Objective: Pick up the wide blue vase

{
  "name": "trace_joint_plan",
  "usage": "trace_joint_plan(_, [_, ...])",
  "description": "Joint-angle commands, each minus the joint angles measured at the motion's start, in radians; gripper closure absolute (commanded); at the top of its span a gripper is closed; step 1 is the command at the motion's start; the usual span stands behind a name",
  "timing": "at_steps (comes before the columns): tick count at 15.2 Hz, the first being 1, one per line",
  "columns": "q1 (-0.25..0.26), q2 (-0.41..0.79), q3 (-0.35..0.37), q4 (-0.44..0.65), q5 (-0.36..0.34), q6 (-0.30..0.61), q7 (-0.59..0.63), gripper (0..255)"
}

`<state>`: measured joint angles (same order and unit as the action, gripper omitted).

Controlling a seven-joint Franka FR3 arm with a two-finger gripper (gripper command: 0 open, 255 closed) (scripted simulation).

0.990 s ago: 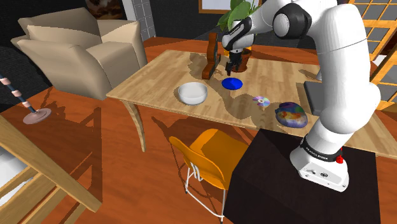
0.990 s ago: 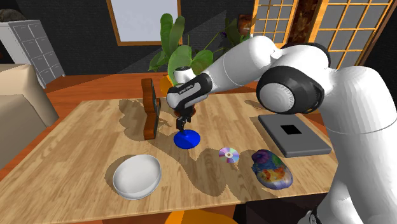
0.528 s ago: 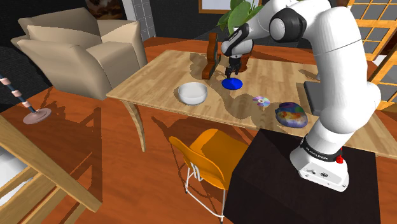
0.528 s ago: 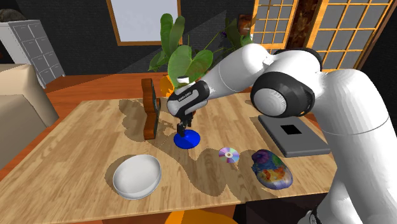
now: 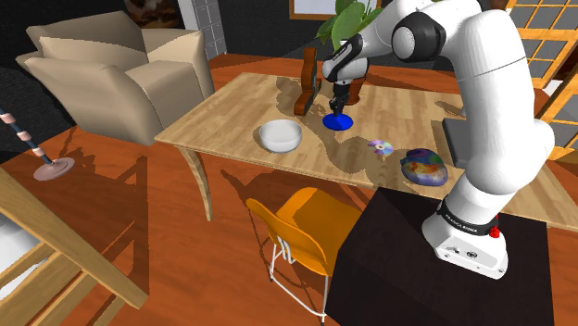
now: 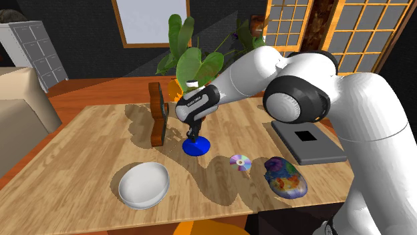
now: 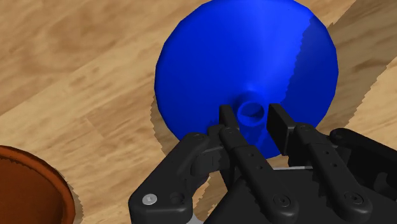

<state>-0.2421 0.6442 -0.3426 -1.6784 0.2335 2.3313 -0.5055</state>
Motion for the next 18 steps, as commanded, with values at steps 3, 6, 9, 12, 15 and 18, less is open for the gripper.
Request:
trace_joint_plan(3, [0.002,-0.008,-0.003,0.000,-0.003,-0.009,0.002,255])
trace_joint_plan(6, [0.006,-0.032,-0.010,0.004,-0.012,-0.037,0.007,255])
trace_joint_plan(9, [0.011,-0.055,-0.017,0.010,-0.022,-0.065,0.011,255])
trace_joint_plan(12, [0.015,-0.077,-0.023,0.018,-0.031,-0.094,0.016,255])
trace_joint_plan(15, [0.018,-0.098,-0.029,0.028,-0.039,-0.124,0.021,255])
trace_joint_plan(18, [0.021,-0.112,-0.033,0.036,-0.045,-0.146,0.024,255])
